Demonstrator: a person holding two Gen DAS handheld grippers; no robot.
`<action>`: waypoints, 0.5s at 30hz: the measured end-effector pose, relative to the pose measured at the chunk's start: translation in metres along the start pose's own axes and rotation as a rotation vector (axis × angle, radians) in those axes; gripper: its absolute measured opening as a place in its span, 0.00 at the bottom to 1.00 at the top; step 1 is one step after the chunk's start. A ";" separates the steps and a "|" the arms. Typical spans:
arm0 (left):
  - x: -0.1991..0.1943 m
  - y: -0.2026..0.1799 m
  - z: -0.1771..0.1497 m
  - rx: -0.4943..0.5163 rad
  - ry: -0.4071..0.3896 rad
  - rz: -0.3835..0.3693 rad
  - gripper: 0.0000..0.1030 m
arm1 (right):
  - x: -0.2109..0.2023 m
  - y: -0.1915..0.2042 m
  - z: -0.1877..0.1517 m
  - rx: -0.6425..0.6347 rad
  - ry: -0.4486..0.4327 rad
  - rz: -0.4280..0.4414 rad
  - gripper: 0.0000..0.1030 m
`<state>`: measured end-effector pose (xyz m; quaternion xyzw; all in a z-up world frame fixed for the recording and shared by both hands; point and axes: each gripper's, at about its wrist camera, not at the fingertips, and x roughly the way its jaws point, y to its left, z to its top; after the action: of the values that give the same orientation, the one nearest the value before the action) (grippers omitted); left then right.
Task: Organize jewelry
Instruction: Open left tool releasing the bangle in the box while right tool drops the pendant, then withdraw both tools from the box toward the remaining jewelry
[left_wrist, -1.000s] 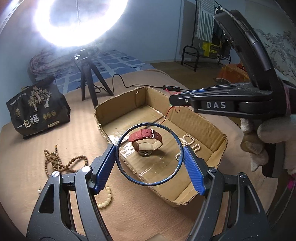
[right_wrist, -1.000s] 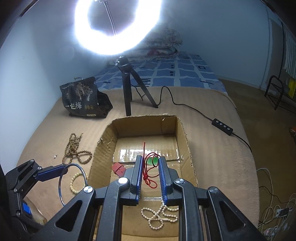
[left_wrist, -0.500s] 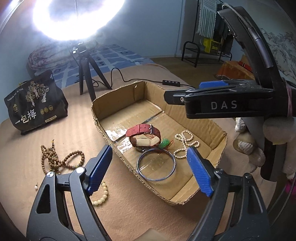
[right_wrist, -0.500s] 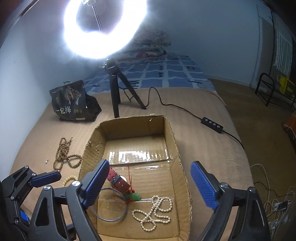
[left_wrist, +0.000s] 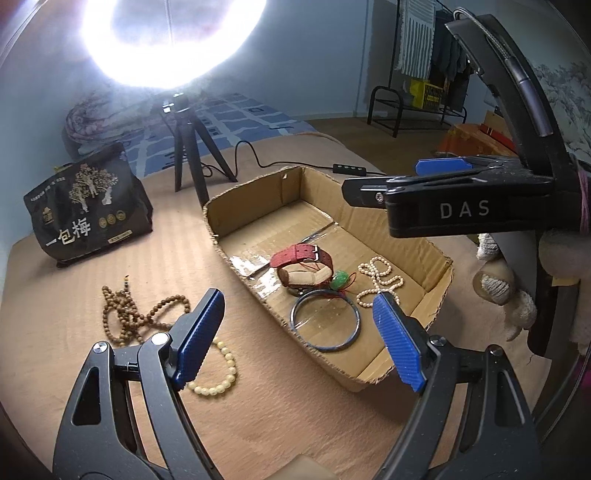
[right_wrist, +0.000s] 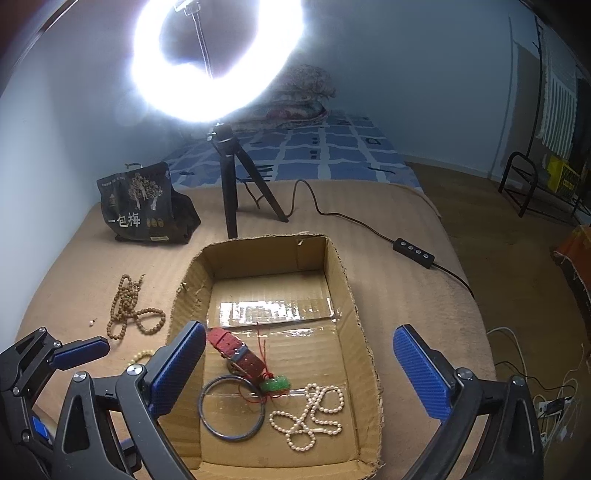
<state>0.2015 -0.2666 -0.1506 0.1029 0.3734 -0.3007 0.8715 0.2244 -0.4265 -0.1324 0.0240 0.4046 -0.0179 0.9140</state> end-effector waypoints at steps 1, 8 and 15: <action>-0.003 0.003 -0.001 -0.001 -0.004 0.003 0.82 | -0.002 0.002 0.000 -0.001 -0.003 0.001 0.99; -0.024 0.024 -0.010 -0.031 -0.024 0.023 0.82 | -0.014 0.018 0.004 -0.017 -0.017 0.008 0.99; -0.046 0.060 -0.027 -0.069 -0.040 0.065 0.82 | -0.022 0.041 0.008 -0.036 -0.032 0.028 1.00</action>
<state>0.1971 -0.1872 -0.1390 0.0788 0.3624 -0.2613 0.8912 0.2178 -0.3858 -0.1090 0.0129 0.3896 0.0019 0.9209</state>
